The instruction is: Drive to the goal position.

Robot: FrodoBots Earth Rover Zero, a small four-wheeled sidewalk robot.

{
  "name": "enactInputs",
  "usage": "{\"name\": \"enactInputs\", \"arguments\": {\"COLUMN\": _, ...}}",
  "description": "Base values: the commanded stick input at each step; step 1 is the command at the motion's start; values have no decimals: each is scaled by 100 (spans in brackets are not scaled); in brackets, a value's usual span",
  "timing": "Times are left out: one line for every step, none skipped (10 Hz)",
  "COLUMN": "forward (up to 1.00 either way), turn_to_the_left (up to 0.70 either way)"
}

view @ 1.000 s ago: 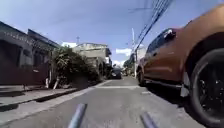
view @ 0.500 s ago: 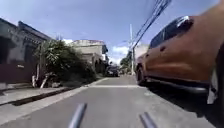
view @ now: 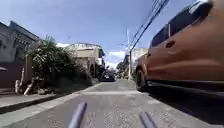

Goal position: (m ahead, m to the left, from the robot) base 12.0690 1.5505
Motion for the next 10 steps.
{"name": "enactInputs", "arguments": {"forward": 100, "turn_to_the_left": 0}}
{"name": "enactInputs", "arguments": {"forward": 100, "turn_to_the_left": 0}}
{"name": "enactInputs", "arguments": {"forward": 100, "turn_to_the_left": 0}}
{"name": "enactInputs", "arguments": {"forward": 100, "turn_to_the_left": -2}}
{"name": "enactInputs", "arguments": {"forward": 100, "turn_to_the_left": -37}}
{"name": "enactInputs", "arguments": {"forward": 100, "turn_to_the_left": -40}}
{"name": "enactInputs", "arguments": {"forward": 100, "turn_to_the_left": -40}}
{"name": "enactInputs", "arguments": {"forward": 100, "turn_to_the_left": -31}}
{"name": "enactInputs", "arguments": {"forward": 100, "turn_to_the_left": 0}}
{"name": "enactInputs", "arguments": {"forward": 100, "turn_to_the_left": 0}}
